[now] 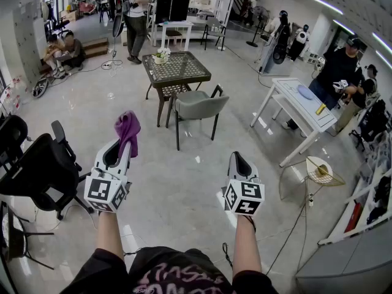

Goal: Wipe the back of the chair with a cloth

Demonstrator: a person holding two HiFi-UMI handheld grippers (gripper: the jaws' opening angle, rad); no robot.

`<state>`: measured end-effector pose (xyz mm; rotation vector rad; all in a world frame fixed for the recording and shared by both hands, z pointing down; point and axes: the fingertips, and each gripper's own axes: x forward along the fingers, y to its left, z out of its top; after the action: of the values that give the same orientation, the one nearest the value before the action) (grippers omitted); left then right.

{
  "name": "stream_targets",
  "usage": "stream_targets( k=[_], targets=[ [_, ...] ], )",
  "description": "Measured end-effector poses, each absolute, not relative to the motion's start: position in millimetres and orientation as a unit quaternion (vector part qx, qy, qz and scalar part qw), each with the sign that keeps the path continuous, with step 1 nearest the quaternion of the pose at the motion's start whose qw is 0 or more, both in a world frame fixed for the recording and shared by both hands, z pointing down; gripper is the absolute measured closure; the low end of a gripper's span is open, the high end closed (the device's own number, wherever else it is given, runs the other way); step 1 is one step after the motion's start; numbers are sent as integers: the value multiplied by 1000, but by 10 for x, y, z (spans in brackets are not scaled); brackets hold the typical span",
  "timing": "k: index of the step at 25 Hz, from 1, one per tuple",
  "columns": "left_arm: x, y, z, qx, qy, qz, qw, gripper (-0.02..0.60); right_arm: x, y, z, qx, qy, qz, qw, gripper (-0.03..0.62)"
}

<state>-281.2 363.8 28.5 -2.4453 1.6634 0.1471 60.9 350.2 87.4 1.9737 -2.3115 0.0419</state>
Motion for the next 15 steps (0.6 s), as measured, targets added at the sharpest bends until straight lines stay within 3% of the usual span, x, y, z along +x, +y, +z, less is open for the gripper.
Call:
stream_targets(
  k=[15],
  targets=[
    [-2775, 3659, 381, -830, 549, 41, 89, 511, 591, 3510, 906, 649, -760, 14, 41, 566]
  ],
)
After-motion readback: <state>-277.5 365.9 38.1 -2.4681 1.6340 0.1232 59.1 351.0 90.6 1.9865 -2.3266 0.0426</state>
